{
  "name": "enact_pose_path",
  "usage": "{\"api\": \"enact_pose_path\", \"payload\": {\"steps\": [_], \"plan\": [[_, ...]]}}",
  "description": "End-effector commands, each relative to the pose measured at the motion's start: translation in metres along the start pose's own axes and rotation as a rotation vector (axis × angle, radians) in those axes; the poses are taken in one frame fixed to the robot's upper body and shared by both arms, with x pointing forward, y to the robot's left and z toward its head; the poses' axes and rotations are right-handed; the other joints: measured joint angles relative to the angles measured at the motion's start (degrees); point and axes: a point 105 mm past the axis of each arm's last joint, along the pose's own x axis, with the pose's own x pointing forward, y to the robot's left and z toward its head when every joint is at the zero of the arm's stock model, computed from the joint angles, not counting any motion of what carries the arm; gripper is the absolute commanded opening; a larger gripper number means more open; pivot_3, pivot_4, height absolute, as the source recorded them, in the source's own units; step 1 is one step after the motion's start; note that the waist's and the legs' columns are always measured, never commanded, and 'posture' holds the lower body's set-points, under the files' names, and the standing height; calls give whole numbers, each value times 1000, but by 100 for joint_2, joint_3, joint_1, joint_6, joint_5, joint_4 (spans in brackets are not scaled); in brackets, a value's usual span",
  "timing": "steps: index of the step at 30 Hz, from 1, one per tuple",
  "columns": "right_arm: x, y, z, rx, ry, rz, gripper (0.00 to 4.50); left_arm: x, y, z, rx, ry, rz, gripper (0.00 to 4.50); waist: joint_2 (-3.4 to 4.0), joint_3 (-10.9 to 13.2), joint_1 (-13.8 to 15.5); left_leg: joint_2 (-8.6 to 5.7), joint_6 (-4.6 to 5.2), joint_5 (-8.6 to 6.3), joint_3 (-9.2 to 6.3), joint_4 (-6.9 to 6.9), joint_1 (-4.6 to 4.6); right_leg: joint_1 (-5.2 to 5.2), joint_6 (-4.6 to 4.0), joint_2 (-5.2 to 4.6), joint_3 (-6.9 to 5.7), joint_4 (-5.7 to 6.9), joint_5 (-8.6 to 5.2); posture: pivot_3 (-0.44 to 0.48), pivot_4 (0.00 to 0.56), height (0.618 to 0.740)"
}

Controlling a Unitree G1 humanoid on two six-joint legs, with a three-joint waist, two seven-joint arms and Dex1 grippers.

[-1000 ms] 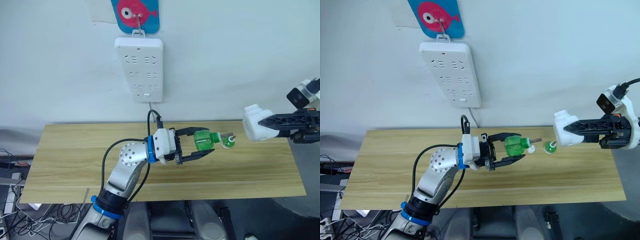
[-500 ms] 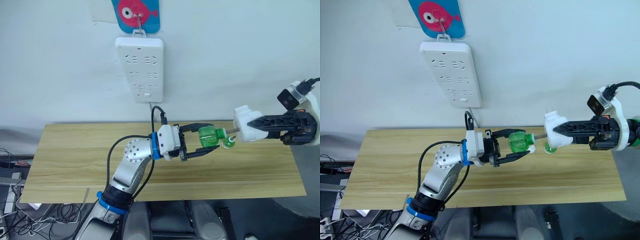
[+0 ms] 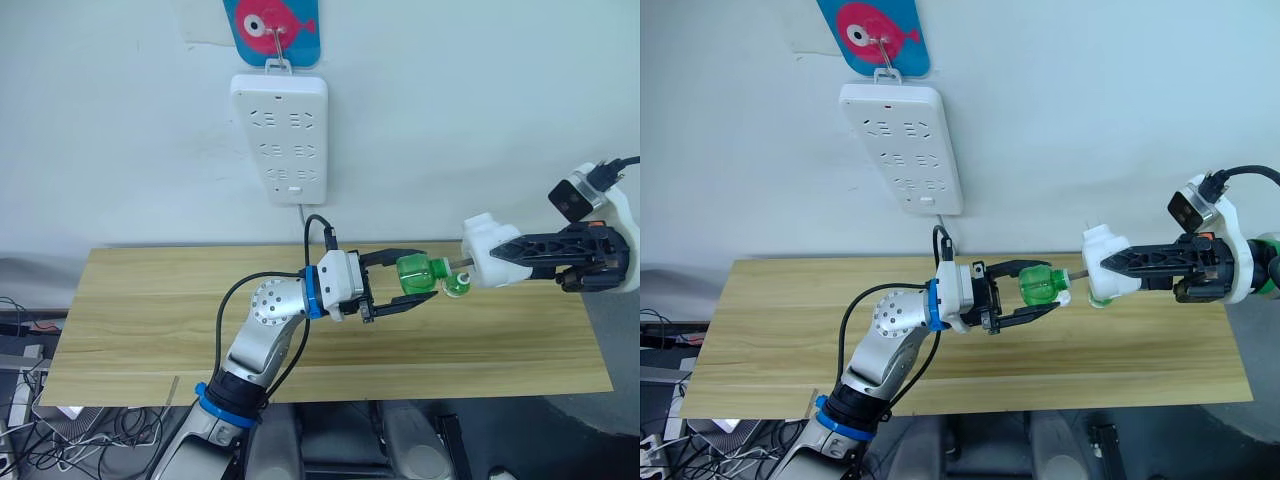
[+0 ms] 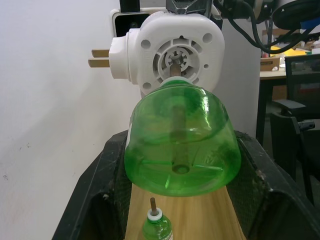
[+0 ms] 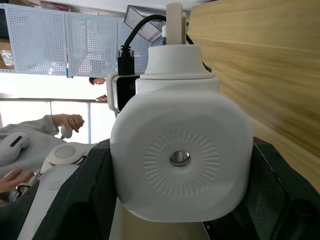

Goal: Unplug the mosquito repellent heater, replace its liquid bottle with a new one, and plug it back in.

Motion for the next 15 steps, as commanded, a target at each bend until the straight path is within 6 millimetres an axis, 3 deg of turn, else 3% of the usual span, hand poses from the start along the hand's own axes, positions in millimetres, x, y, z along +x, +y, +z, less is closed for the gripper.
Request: {"api": "enact_pose_path", "payload": {"steps": [1, 15], "plan": [[3, 11, 3, -44, -5, 39, 2975, 7, -3, 12, 35, -44, -15, 2240, 0, 0, 0, 0, 0, 0, 0, 0, 0, 0, 0, 0, 0, 0, 0, -258, 341, 740], [12, 12, 3, -87, 5, 48, 2975, 15, -7, 10, 50, -27, -50, 2240, 0, 0, 0, 0, 0, 0, 0, 0, -1, 0, 0, 0, 0, 0, 0, -263, 340, 740]]}}
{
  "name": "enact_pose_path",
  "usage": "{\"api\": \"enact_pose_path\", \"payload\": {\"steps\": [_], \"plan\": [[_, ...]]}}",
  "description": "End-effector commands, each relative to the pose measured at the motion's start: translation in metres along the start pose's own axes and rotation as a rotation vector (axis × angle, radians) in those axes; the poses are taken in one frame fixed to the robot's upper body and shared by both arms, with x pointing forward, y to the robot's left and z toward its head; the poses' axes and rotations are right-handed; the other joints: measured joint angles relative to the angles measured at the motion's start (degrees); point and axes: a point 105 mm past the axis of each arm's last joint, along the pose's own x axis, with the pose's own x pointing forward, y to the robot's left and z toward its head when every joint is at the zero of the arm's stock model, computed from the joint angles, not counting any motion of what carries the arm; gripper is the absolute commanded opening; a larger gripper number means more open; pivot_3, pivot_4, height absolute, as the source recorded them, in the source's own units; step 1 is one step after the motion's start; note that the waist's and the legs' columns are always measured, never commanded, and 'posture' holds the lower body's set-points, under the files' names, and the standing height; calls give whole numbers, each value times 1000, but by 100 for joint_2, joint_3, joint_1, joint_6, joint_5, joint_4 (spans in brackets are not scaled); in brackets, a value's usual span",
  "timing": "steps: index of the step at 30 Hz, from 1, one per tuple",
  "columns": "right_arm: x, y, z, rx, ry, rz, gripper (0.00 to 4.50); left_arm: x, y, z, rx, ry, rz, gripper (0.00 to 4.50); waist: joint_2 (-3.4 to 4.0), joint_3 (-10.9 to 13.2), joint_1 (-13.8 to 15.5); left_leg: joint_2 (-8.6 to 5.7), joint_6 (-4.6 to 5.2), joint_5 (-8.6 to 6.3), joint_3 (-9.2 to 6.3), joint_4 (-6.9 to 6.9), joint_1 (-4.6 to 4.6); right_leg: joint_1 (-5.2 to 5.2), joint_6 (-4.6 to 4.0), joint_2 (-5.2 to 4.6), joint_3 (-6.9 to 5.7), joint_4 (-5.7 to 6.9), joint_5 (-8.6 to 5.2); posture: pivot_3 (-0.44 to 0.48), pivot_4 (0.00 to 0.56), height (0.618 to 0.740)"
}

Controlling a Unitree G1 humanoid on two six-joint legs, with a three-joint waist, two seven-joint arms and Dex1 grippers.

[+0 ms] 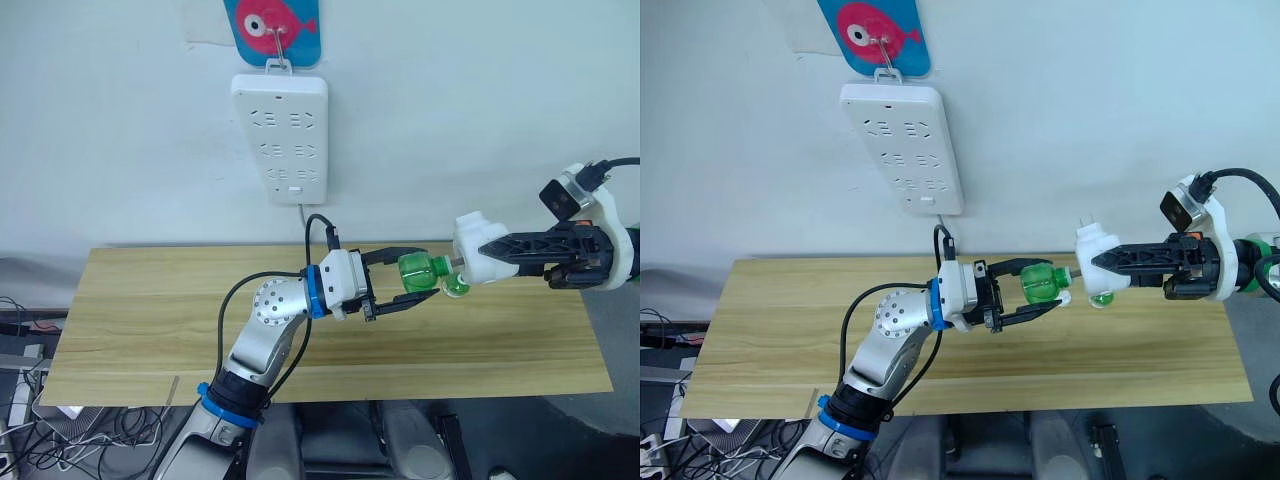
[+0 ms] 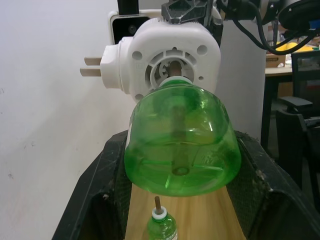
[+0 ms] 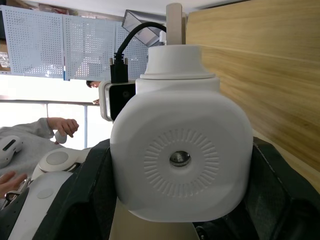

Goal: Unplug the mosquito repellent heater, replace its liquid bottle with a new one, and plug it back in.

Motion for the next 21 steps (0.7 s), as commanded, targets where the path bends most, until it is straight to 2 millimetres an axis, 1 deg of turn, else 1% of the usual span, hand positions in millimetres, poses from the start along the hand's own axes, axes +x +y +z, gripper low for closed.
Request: {"api": "enact_pose_path", "payload": {"steps": [1, 6, 18, 21], "plan": [[3, 17, 0, -63, 17, 50, 2975, 12, -7, 12, 36, -43, -58, 2240, 0, 0, 0, 0, 0, 0, 0, 0, 0, 0, 0, 0, 0, 0, 0, -263, 340, 740], [2, 14, 9, -71, -22, 30, 2975, 9, -12, 11, 25, -38, -71, 2240, 0, 0, -2, 0, -1, 0, 1, 0, 0, 0, 0, 0, 1, 0, 0, -268, 338, 740], [0, 12, 9, -57, -23, 14, 2975, 9, -8, 14, 29, -48, -58, 2240, 0, 0, -1, 0, 0, 0, 0, 0, -1, 0, 0, 0, 0, 0, 0, -268, 341, 740], [0, 13, 7, -56, -13, 14, 2975, 9, -3, 15, 31, -50, -27, 2240, 0, 0, -1, 0, 0, 0, 0, 0, -1, 0, 0, 0, 0, -1, 0, -266, 341, 740]]}}
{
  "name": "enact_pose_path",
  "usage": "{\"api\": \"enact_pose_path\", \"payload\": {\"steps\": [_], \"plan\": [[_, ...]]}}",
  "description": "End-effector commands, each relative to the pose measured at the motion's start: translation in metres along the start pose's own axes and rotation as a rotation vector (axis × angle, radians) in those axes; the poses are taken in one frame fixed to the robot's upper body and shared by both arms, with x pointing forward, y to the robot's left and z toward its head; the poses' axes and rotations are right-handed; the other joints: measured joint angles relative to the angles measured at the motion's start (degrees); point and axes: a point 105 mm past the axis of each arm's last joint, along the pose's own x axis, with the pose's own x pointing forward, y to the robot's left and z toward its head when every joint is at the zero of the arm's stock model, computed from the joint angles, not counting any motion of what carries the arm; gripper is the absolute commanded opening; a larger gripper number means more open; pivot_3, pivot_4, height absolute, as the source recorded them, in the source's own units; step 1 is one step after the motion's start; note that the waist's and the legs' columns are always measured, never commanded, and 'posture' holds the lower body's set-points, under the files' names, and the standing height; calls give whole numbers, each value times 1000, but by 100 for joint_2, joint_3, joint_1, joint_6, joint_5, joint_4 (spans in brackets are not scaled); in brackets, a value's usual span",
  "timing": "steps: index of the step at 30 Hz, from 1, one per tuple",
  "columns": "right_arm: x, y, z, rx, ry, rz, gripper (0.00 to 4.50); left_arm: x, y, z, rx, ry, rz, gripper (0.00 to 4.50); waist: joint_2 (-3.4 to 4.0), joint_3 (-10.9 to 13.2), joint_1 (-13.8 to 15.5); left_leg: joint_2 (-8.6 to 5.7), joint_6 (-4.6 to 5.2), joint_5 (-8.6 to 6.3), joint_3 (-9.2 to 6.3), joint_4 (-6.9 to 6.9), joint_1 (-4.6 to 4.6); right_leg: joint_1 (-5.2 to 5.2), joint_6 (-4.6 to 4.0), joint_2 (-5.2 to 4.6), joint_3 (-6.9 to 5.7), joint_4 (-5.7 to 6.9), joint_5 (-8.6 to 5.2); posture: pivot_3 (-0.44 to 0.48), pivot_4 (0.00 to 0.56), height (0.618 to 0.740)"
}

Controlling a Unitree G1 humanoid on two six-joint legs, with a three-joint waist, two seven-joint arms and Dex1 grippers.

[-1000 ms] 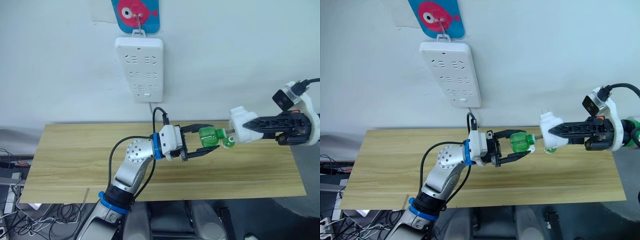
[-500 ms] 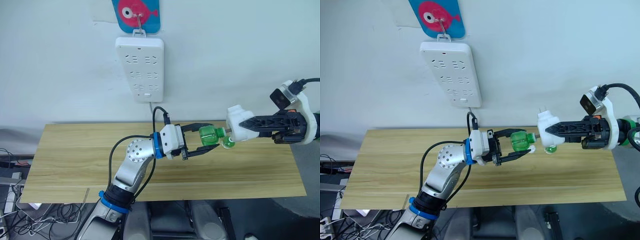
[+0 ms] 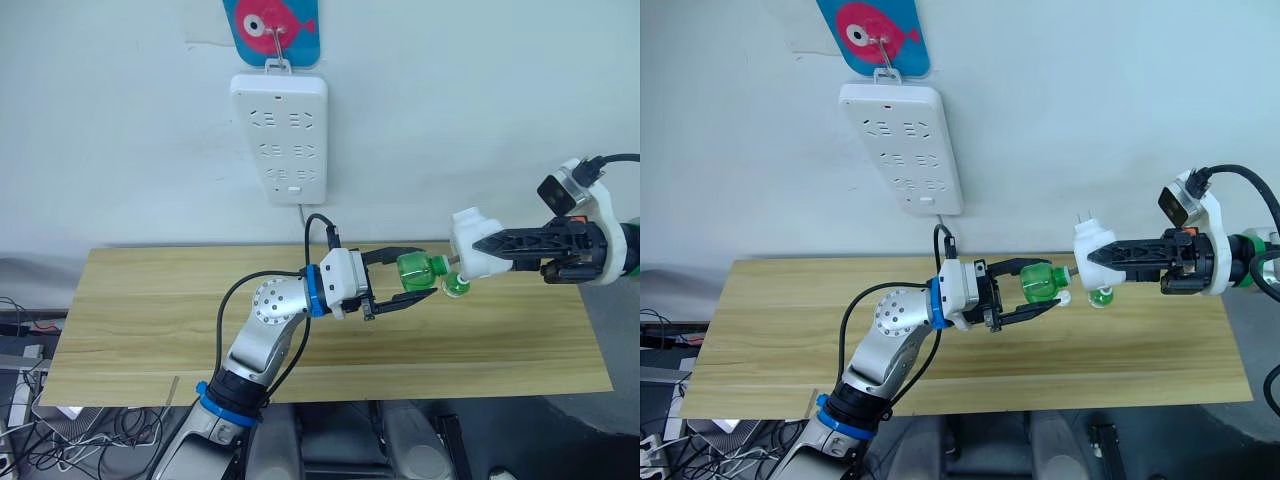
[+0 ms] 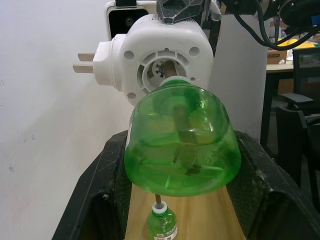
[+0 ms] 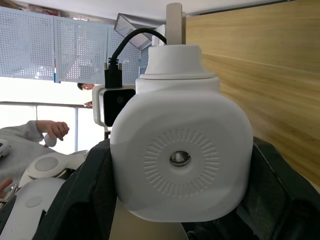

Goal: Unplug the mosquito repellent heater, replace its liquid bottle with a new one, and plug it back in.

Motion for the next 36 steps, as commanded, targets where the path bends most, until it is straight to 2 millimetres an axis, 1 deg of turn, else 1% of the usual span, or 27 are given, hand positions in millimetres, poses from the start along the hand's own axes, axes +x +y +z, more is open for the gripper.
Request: {"api": "enact_pose_path", "payload": {"steps": [1, 4, 10, 14, 21, 29, 31, 36], "plan": [[-2, 16, 1, -38, 5, 50, 2975, 10, -1, 17, 40, -64, -14, 2240, 0, 0, 0, 0, 0, 0, 0, 0, 0, 0, 0, 0, 0, 0, 0, -266, 341, 740], [-2, 17, -1, -37, 17, 62, 2975, 11, 4, 17, 39, -58, 6, 2240, 0, 0, 0, 0, 0, 0, 0, 0, 0, 0, 0, 0, 0, 0, 0, -262, 341, 740], [-3, 17, -2, -35, 18, 60, 2975, 11, 6, 18, 44, -61, 16, 2240, 0, 0, 1, 0, -1, 0, 0, -1, 0, 0, 0, 0, 0, -1, 0, -262, 341, 740], [-3, 17, -2, -35, 14, 54, 2975, 11, 6, 20, 42, -67, 13, 2240, 0, 0, 1, 0, 0, 0, 0, 0, -1, 0, 0, 0, 0, 0, 0, -262, 341, 740], [-7, 12, 5, -25, -26, 30, 2975, 10, 0, 24, 40, -82, -17, 2240, 0, 0, 0, 0, -1, 0, 0, 0, -1, 0, 0, 0, 0, -1, 0, -265, 340, 740], [-9, 10, 4, -15, -31, 18, 2975, 11, 3, 25, 41, -83, 1, 2240, 0, 0, 1, 0, -1, 0, 0, 0, -1, 0, 0, 0, 0, 0, 0, -263, 341, 740], [-10, 10, 5, -14, -34, 19, 2975, 10, 3, 24, 42, -78, 0, 2240, 0, 0, 1, 0, 0, 0, 0, 0, -1, 0, 0, 0, 0, 0, 0, -263, 341, 740], [-11, 18, 2, -20, -5, 53, 2975, 9, 2, 18, 31, -54, 0, 2240, 0, 0, 1, 0, -1, 1, 0, 0, 0, 0, 0, 0, 0, -1, 0, -265, 342, 740]]}}
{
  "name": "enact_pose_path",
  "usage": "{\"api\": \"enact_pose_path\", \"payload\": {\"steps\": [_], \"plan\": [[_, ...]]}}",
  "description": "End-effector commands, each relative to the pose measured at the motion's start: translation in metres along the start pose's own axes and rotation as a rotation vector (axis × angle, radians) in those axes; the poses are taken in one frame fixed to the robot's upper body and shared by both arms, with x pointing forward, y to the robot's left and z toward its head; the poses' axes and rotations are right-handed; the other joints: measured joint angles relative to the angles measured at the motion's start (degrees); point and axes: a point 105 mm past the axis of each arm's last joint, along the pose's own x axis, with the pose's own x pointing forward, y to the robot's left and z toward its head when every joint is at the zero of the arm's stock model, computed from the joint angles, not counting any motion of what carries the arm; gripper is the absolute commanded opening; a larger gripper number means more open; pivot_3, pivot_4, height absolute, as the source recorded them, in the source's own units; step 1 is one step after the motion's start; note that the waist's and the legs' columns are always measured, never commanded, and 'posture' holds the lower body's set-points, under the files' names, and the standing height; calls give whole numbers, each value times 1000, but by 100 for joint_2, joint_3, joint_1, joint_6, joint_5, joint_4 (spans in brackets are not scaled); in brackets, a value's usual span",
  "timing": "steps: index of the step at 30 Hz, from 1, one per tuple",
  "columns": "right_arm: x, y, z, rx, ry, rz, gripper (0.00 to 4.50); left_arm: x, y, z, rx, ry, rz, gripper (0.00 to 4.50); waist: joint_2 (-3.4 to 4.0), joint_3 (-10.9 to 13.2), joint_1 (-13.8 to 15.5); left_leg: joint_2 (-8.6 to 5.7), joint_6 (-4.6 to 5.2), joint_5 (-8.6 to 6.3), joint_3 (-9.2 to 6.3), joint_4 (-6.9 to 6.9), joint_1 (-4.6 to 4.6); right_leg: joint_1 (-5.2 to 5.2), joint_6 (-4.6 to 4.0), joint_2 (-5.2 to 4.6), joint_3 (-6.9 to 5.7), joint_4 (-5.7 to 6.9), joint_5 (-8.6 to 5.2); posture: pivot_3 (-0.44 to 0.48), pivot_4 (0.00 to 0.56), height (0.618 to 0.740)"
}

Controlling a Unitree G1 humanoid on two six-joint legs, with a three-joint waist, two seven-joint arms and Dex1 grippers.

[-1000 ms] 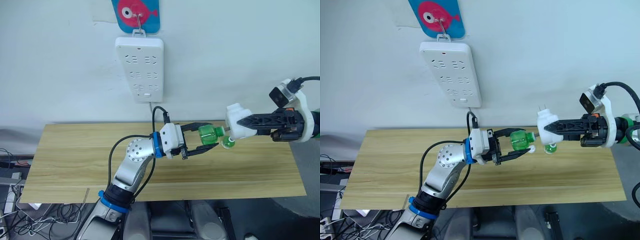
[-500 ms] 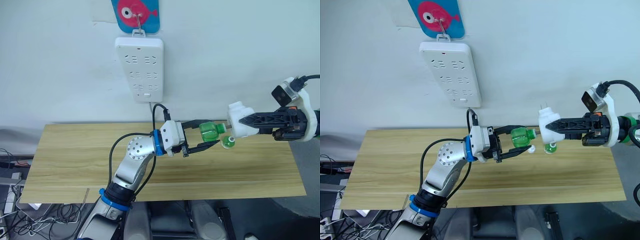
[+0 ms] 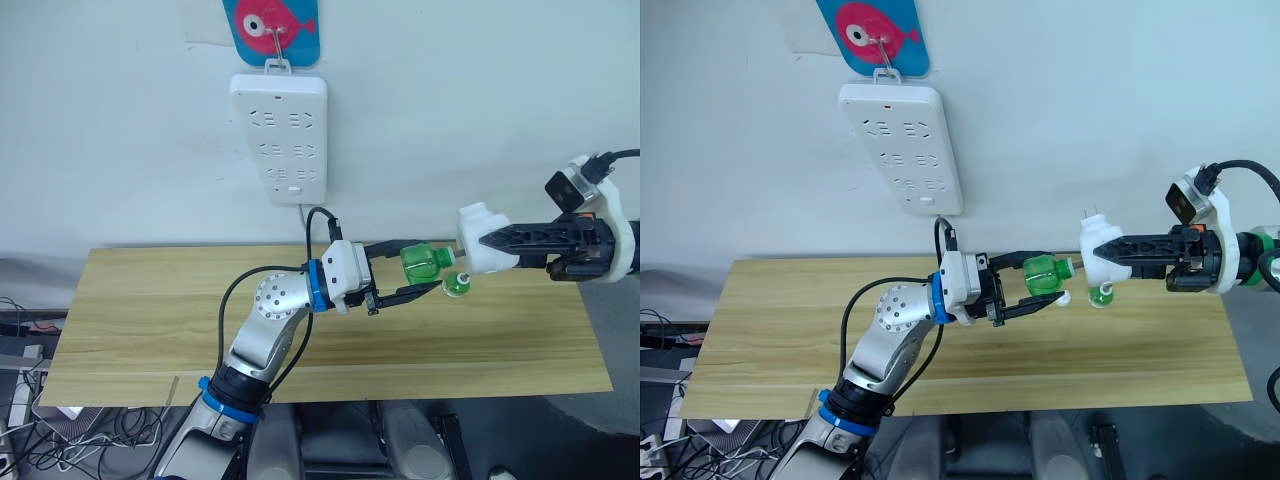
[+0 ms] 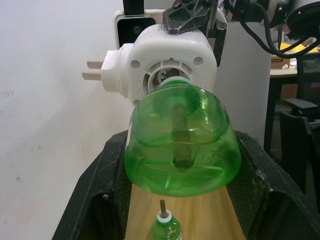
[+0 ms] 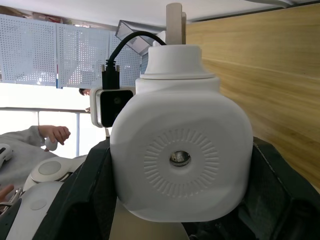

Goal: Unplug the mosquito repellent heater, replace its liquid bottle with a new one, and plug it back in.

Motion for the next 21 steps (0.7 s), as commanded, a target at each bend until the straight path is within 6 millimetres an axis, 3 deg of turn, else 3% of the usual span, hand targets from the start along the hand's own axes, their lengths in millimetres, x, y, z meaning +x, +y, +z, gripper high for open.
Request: {"api": "enact_pose_path", "payload": {"steps": [1, 21], "plan": [[-4, 16, 1, -38, 9, 44, 2975, 4, -5, 11, 30, -39, -20, 2240, 0, 0, 0, 0, 0, 0, 0, 0, 0, 0, 0, 0, 0, 0, 0, -266, 343, 740], [-6, 9, 4, -29, -26, 14, 2975, 6, -10, 16, 44, -54, -56, 2240, 0, 0, 0, 0, 0, 0, 0, 0, 0, 0, 0, 0, 1, 0, 0, -268, 343, 740]]}}
